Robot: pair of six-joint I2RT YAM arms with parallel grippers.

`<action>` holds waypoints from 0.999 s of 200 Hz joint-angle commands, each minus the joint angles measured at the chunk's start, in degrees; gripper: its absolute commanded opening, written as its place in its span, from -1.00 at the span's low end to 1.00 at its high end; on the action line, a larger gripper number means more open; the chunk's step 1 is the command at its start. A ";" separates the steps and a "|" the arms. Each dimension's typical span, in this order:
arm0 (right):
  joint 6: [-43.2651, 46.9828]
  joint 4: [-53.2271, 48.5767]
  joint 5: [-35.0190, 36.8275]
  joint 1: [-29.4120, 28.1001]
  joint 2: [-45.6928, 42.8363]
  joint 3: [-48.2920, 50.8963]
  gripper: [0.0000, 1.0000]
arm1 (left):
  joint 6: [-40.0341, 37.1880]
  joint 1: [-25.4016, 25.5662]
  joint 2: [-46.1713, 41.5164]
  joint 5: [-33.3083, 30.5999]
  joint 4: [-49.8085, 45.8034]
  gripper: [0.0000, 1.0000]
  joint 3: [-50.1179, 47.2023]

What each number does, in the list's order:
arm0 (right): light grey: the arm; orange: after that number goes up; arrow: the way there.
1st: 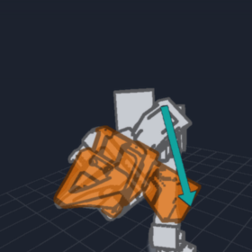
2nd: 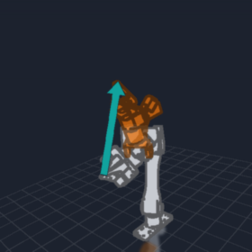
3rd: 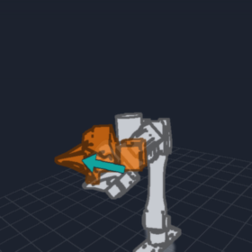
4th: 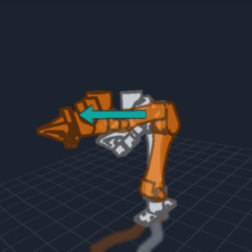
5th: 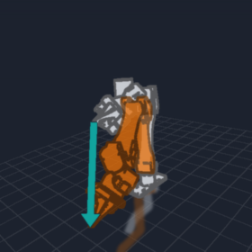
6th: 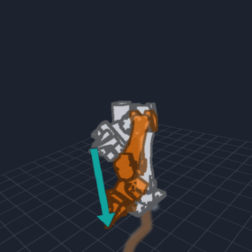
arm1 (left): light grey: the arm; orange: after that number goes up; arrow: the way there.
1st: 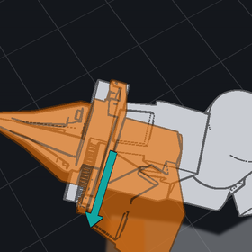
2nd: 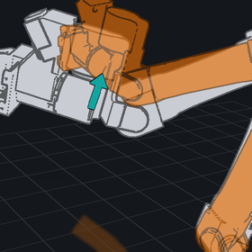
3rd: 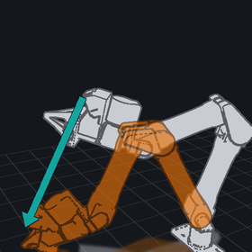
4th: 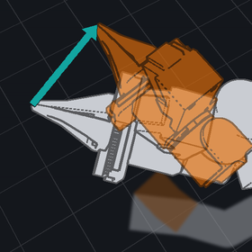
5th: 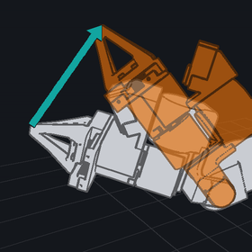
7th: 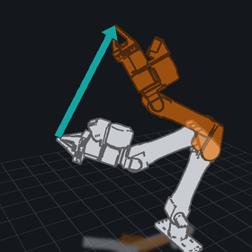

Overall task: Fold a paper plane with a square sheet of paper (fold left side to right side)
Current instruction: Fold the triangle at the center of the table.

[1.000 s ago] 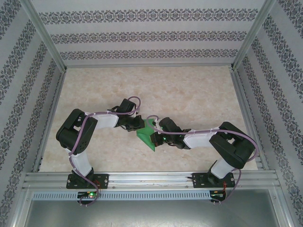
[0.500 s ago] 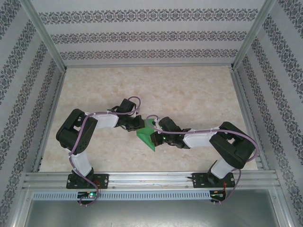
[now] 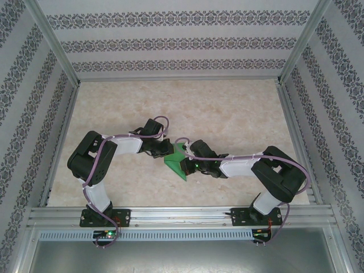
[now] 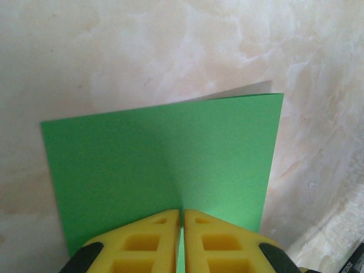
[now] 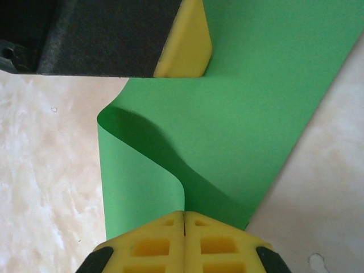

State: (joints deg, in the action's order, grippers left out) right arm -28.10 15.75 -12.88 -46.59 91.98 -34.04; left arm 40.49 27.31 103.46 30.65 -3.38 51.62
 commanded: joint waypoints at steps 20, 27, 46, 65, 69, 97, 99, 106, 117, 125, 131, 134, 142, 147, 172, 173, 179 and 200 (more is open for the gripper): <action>1.29 -0.89 1.29 0.80 1.08 -1.03 -1.00 | -0.77 0.08 1.94 -2.33 -0.83 -0.77 -1.19; 1.37 -1.02 1.38 0.80 1.22 -1.03 -1.00 | -0.80 0.07 1.96 -2.32 -0.83 -0.77 -1.21; 1.38 -1.02 1.46 0.80 1.87 -1.20 -1.00 | -0.75 0.03 1.84 -2.22 -0.84 -0.77 -1.18; 1.47 -0.98 1.22 0.80 2.64 -1.29 -1.00 | -0.62 0.04 1.70 -2.25 -0.84 -0.75 -1.17; 1.42 -1.00 1.20 0.80 2.79 -1.29 -1.00 | -0.59 0.08 1.58 -2.23 -0.76 -0.75 -1.17; 1.43 -1.07 0.89 0.80 3.29 -0.87 -1.00 | -0.47 0.07 0.80 -2.24 -0.50 -0.69 -1.17; 1.39 -1.07 0.85 0.80 3.29 -0.86 -1.00 | -0.40 0.06 0.70 -2.24 -0.49 -0.69 -1.17; 1.38 -1.08 0.78 0.84 3.29 -0.69 -1.00 | -0.32 0.02 0.34 -2.33 -0.40 -0.67 -1.02; 1.38 -1.07 0.67 0.80 3.29 -0.35 -1.00 | -0.35 -0.03 -0.35 -2.41 -0.42 -0.64 -0.67; 1.29 -1.15 0.60 0.80 3.21 -0.11 -1.00 | -0.49 -0.04 -1.03 -2.60 -0.80 -0.63 -0.25; 1.29 -1.16 0.58 0.79 3.20 0.06 -1.00 | -0.73 -0.04 -1.49 -2.93 -1.31 -0.62 0.17; 1.21 -1.23 0.55 0.77 3.20 0.11 -1.00 | -0.90 -0.08 -1.83 -3.10 -1.64 -0.62 0.50; 1.14 -1.25 0.49 0.80 3.11 0.37 -1.00 | -1.42 -0.12 -2.52 -3.55 -2.61 -0.61 1.29; 1.03 -1.25 0.49 0.75 3.11 0.54 -1.00 | -1.74 -0.12 -3.04 -3.88 -3.30 -0.60 1.84; 0.77 -1.25 0.11 0.76 2.94 1.23 -1.00 | -3.08 -0.60 -6.59 -5.65 -6.04 -0.59 3.51; 0.77 -1.25 0.08 0.73 2.94 1.25 -1.00 | -3.15 -0.64 -6.82 -5.72 -6.12 -0.59 3.55; 0.70 -1.20 0.05 0.72 2.86 1.40 -1.00 | -3.29 -0.79 -8.01 -6.34 -6.56 -0.58 3.45; 0.59 -1.07 -0.06 0.69 2.59 1.77 -1.00 | -3.56 -1.32 -13.05 -7.64 -7.44 -0.59 1.75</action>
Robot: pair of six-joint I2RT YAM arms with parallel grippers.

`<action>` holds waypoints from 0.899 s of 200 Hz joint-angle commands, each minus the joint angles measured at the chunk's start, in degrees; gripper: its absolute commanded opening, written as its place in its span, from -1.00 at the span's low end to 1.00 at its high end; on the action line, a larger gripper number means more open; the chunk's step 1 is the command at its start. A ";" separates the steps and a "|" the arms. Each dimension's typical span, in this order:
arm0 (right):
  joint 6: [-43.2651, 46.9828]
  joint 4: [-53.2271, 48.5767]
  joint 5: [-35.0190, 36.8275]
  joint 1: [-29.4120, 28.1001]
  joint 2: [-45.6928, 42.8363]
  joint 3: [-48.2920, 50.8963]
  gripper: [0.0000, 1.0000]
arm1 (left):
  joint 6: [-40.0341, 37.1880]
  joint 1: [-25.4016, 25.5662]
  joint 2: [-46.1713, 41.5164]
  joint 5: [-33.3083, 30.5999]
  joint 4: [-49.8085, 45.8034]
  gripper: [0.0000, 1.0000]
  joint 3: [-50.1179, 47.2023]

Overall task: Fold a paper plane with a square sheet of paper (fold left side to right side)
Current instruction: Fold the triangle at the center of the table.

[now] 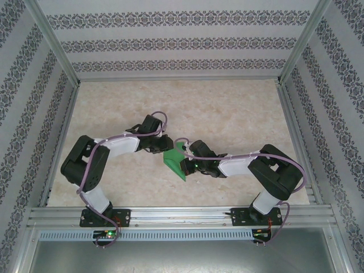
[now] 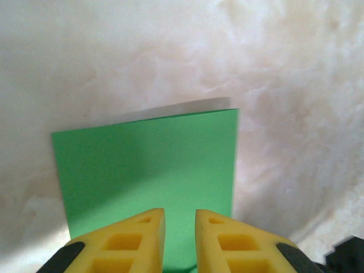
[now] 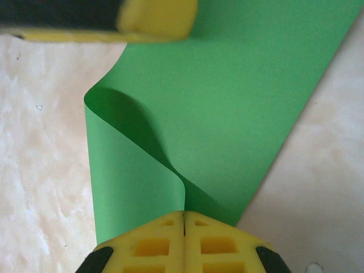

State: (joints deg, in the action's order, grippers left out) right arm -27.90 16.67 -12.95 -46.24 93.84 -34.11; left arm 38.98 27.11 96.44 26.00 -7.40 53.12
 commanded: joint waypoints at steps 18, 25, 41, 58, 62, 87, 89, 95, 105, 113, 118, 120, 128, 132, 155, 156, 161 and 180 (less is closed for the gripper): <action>0.43 -1.90 -0.28 0.36 0.55 2.01 -1.00 | -1.92 -1.11 -10.47 -2.74 -3.35 -0.61 -2.85; 0.48 -1.83 -0.36 0.29 0.55 2.03 -1.00 | -1.83 -1.12 -12.09 -2.18 -3.03 -0.61 -4.28; 0.52 -1.81 -0.50 0.36 0.64 1.98 -1.00 | -0.94 -1.16 -15.70 -0.51 -1.50 -0.62 -8.12; 0.57 -1.81 -0.50 0.44 0.79 1.94 -1.00 | 0.69 -1.11 -19.66 0.64 1.28 -0.63 -12.61; 0.57 -1.73 -0.50 0.45 0.86 2.01 -1.00 | 1.11 -1.03 -20.59 0.87 1.83 -0.63 -13.69; 0.29 -1.55 -0.89 0.45 1.25 1.94 -1.00 | 3.21 -1.04 -25.72 2.92 5.48 -0.63 -19.02; 0.26 -1.55 -0.91 0.45 1.30 1.93 -1.00 | 3.38 -0.95 -26.12 3.09 5.75 -0.63 -19.29; 0.21 -1.47 -0.98 0.45 1.39 1.94 -1.00 | 3.84 -0.95 -27.06 3.67 6.54 -0.63 -20.45; 0.06 -1.37 -1.19 0.45 1.52 1.90 -1.00 | 4.55 -0.96 -28.55 4.68 7.68 -0.63 -22.03; 0.13 -1.37 -1.31 0.44 1.59 1.84 -1.00 | 5.19 -0.85 -29.48 5.34 8.62 -0.63 -23.21; 0.06 -1.39 -1.34 0.40 1.61 1.85 -1.00 | 5.67 -0.77 -29.99 5.68 9.21 -0.63 -23.81; 0.11 -1.38 -1.37 0.43 1.61 1.85 -1.00 | 5.84 -0.71 -30.15 5.78 9.43 -0.63 -24.04; 0.13 -1.29 -1.46 0.45 1.65 1.85 -1.00 | 6.59 -0.45 -30.64 6.31 10.61 -0.63 -25.06; 0.09 -1.29 -1.46 0.44 1.69 1.85 -1.00 | 7.08 -0.37 -30.82 6.54 11.21 -0.63 -25.57; 0.04 -1.37 -1.33 0.43 1.87 1.85 -1.00 | 8.93 0.25 -30.87 7.70 15.22 -0.63 -28.04; 0.04 -1.42 -1.31 0.44 1.91 1.85 -1.00 | 9.06 0.24 -30.83 7.73 15.31 -0.63 -28.10; 0.12 -1.37 -1.42 0.42 1.96 1.85 -1.00 | 9.33 0.35 -30.70 7.85 16.20 -0.64 -28.43; 0.12 -1.44 -1.38 0.44 2.18 1.85 -1.00 | 10.99 0.54 -29.93 8.79 20.11 -0.64 -29.59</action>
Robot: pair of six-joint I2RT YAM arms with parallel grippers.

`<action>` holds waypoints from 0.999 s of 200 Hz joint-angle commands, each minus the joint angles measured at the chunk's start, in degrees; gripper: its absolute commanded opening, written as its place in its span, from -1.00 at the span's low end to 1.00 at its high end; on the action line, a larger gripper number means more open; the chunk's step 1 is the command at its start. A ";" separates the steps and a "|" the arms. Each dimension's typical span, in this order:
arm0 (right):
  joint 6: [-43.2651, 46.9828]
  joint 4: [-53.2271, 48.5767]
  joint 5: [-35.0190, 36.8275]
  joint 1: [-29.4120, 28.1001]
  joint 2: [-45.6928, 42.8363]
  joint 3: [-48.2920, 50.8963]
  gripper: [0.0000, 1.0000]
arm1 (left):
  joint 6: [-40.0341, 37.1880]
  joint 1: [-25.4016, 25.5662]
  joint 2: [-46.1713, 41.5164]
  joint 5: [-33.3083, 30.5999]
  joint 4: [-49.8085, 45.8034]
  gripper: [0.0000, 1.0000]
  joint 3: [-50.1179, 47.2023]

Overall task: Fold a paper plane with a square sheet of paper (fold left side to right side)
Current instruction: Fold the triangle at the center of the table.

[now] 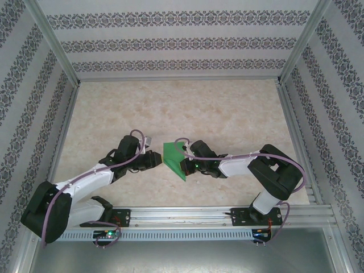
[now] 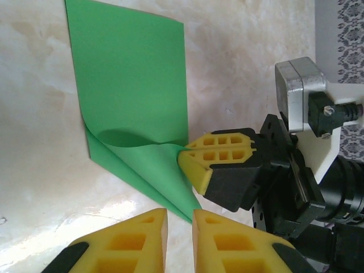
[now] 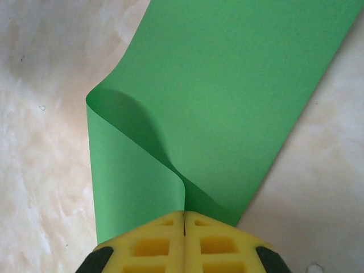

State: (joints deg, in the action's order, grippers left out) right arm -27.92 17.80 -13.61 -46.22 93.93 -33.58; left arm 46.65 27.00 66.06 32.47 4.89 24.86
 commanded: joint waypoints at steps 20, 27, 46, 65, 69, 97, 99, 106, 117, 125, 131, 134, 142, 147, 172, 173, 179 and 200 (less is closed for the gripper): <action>0.23 -2.56 -0.76 0.47 2.39 1.15 -1.00 | 4.40 1.18 1.84 2.95 10.76 -0.64 -1.49; 0.21 -2.60 -0.81 0.46 2.48 1.07 -1.00 | 4.54 1.45 2.49 2.87 11.37 -0.64 -1.40; 0.41 -2.77 -0.90 0.54 2.73 0.89 -1.00 | 4.97 1.99 4.98 3.37 13.40 -0.64 -0.98; 0.48 -2.91 -0.98 0.51 2.92 0.72 -1.00 | 6.01 2.59 7.85 3.85 16.65 -0.64 -0.81; 0.50 -2.95 -0.98 0.59 2.93 0.71 -1.00 | 6.22 2.74 8.59 3.90 17.31 -0.65 -0.74; 0.50 -2.95 -0.98 0.60 2.94 0.89 -1.00 | 6.43 4.08 13.14 3.92 19.77 -0.66 0.65; 0.54 -2.95 -0.98 0.60 2.93 0.89 -1.00 | 6.43 4.19 13.48 3.92 19.87 -0.65 0.76; 0.56 -3.03 -1.07 0.57 3.01 0.82 -1.00 | 6.35 4.56 14.62 3.92 20.35 -0.65 1.19; 0.54 -3.04 -1.07 0.65 2.97 0.84 -1.00 | 6.34 4.95 16.25 3.83 20.89 -0.65 1.90; 0.59 -3.10 -1.09 0.60 2.97 0.80 -1.00 | 6.34 5.26 17.40 3.71 21.42 -0.65 2.18; 0.53 -3.12 -1.11 0.62 2.93 0.87 -1.00 | 6.42 5.39 18.25 3.59 21.79 -0.65 2.34; 0.58 -3.12 -1.12 0.60 2.93 0.89 -1.00 | 6.43 5.46 18.62 3.53 21.94 -0.66 2.44; 0.62 -3.13 -1.13 0.59 2.86 0.86 -1.00 | 6.60 5.58 19.59 3.39 22.60 -0.65 2.45; 0.67 -3.15 -1.16 0.57 2.84 0.89 -1.00 | 6.77 5.61 20.16 3.28 23.04 -0.65 2.44; 0.64 -3.20 -1.13 0.69 2.75 0.98 -1.00 | 7.31 5.80 21.96 3.13 24.85 -0.66 2.30; 0.66 -3.21 -1.10 0.69 2.75 0.98 -1.00 | 7.31 5.79 21.98 3.13 24.88 -0.66 2.30; 0.67 -3.21 -1.07 0.69 2.71 0.98 -1.00 | 7.32 5.82 22.24 2.98 24.91 -0.66 2.27; 0.75 -3.43 -1.07 0.78 2.66 0.98 -1.00 | 6.97 5.87 22.92 2.44 24.44 -0.67 2.28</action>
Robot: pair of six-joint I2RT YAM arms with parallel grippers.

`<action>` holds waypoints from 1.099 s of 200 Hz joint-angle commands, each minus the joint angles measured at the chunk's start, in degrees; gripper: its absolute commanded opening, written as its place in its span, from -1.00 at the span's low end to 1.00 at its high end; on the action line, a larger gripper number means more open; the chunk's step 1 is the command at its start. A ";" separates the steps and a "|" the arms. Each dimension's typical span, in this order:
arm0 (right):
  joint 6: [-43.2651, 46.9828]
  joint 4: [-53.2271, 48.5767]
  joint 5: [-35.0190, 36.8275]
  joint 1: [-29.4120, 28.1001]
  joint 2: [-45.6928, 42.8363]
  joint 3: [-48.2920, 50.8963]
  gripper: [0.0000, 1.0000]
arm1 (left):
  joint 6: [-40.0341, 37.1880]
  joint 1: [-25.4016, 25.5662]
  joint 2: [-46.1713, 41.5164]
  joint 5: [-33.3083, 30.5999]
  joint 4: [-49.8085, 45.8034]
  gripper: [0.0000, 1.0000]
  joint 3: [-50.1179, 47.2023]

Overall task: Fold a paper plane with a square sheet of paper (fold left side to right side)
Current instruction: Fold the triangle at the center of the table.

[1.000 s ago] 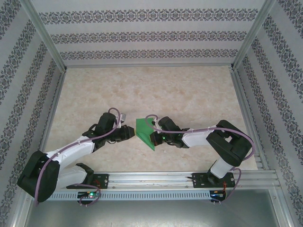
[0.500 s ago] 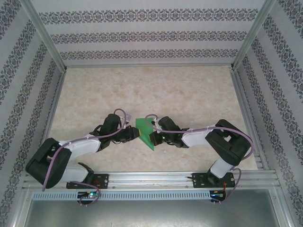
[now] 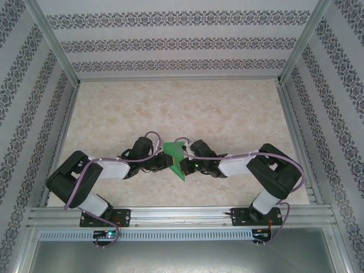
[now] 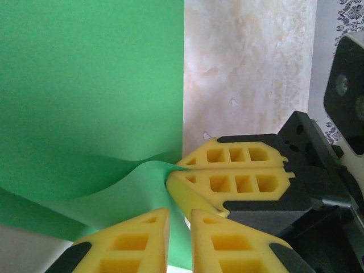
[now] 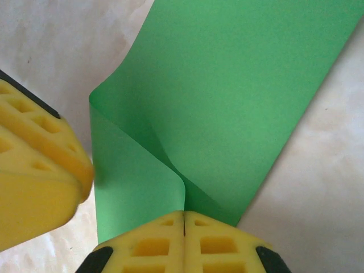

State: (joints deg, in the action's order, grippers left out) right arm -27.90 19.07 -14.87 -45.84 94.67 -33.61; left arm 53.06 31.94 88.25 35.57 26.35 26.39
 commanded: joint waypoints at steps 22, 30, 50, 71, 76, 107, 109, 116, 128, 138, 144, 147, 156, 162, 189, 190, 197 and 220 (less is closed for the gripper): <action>0.83 -4.77 0.33 0.48 1.83 1.00 -1.00 | -0.47 0.93 1.29 -1.61 1.02 -0.67 0.85; 0.83 -4.76 0.28 0.49 1.83 0.94 -1.00 | -0.80 0.97 1.45 -1.90 0.37 -0.67 0.93; 0.82 -4.75 0.29 0.59 1.83 1.00 -1.00 | -1.16 0.93 1.92 -2.31 -0.31 -0.68 0.68; 0.74 -4.76 0.33 0.60 1.91 1.00 -1.00 | -1.29 0.93 2.41 -2.61 -0.23 -0.68 0.46; 0.74 -4.80 0.29 0.57 1.92 0.99 -1.00 | -1.25 0.93 2.54 -2.58 -0.09 -0.68 0.38; 0.63 -4.78 0.22 0.58 1.92 0.99 -1.00 | -1.29 0.93 3.49 -2.61 0.57 -0.68 0.39; 0.65 -4.80 0.25 0.58 1.92 1.00 -1.00 | -1.29 0.93 3.57 -2.59 0.62 -0.68 0.41; 0.61 -4.78 0.20 0.58 1.92 1.00 -1.00 | -1.27 0.93 3.76 -2.61 0.67 -0.68 0.41; 0.61 -4.81 0.21 0.57 1.92 1.00 -1.00 | -1.29 0.93 4.03 -2.70 0.80 -0.68 0.41; 0.63 -4.74 0.11 0.58 1.92 1.00 -1.00 | -1.25 0.93 4.34 -2.78 1.09 -0.68 0.39; 0.65 -4.75 0.13 0.57 1.92 0.99 -1.00 | -1.29 0.93 4.52 -2.79 1.20 -0.68 0.41; 0.61 -4.75 0.12 0.58 1.92 0.99 -1.00 | -1.29 0.93 4.63 -2.79 1.25 -0.68 0.39; 0.61 -4.74 0.11 0.58 1.93 0.95 -1.00 | -1.29 0.93 4.90 -2.85 1.45 -0.68 0.38; 0.63 -4.76 0.11 0.58 1.92 1.00 -1.00 | -1.24 0.93 5.13 -2.94 1.43 -0.68 0.37; 0.52 -4.83 0.15 0.67 1.66 1.00 -1.00 | -1.70 0.95 6.25 -3.56 0.17 -0.69 0.50; 0.54 -4.83 0.17 0.67 1.61 1.00 -1.00 | -1.71 0.94 6.29 -3.57 0.09 -0.69 0.50; 0.48 -4.83 0.02 0.65 1.48 0.91 -1.00 | -1.79 0.93 6.56 -3.71 -0.23 -0.72 0.34; 0.30 -4.83 -0.42 0.93 0.83 0.60 -0.96 | -1.77 0.97 7.50 -4.44 -1.47 -0.74 0.00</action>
State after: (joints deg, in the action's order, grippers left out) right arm -27.92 19.05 -15.14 -45.56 94.67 -33.61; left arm 52.95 32.23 92.55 33.87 26.63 26.50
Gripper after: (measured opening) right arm 0.043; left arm 0.136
